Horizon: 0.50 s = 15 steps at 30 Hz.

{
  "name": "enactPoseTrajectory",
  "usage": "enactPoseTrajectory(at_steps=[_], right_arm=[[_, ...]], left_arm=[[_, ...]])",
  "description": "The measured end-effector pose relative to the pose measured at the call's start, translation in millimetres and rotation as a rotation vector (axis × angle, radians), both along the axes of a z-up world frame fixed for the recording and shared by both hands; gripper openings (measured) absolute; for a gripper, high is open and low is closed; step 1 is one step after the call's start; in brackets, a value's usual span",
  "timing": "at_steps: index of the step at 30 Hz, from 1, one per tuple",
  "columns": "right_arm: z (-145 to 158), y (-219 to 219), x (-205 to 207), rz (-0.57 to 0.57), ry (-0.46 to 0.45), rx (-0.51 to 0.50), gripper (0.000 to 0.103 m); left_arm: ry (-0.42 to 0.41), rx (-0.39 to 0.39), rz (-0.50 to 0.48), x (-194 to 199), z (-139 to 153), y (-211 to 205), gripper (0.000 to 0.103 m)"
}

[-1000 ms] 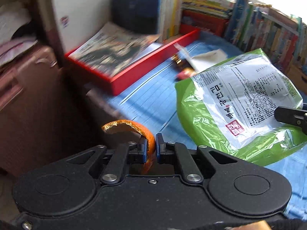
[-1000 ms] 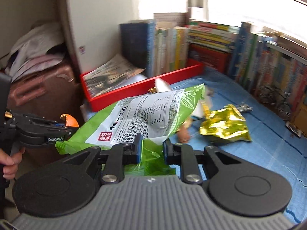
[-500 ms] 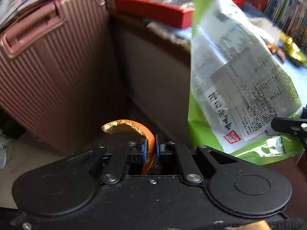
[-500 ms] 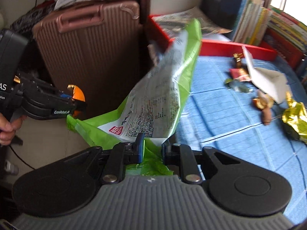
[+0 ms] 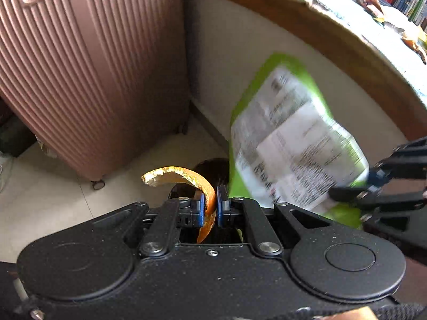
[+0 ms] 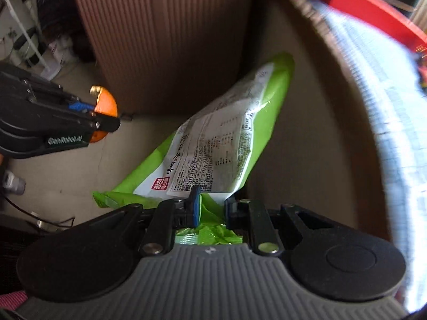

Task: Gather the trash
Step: 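Carry the orange peel and green bag with both tools over the trash bin, then open the right tool to drop the green bag while the left tool releases the orange peel into the bin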

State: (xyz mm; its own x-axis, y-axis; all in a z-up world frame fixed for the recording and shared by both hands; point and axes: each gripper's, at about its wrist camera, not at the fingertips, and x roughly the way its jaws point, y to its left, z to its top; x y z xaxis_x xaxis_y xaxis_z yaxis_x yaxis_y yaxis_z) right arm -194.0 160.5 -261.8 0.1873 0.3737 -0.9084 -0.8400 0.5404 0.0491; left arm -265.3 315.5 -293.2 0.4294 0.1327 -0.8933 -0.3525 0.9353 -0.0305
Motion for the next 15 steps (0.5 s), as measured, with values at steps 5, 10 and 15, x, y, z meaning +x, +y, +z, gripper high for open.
enactPoseTrajectory(at_steps=[5,10,15], right_arm=[[-41,18,3,-0.001,0.142,-0.062,0.021],[-70,29,9,-0.049,0.231,-0.09,0.021],[-107,43,22,-0.087,0.287,-0.12,0.021]], left_arm=[[0.006,-0.011,0.009,-7,-18,6,0.008],[0.007,-0.022,0.018,-6,-32,10,0.008],[0.007,-0.023,0.015,-1,-49,14,0.008]])
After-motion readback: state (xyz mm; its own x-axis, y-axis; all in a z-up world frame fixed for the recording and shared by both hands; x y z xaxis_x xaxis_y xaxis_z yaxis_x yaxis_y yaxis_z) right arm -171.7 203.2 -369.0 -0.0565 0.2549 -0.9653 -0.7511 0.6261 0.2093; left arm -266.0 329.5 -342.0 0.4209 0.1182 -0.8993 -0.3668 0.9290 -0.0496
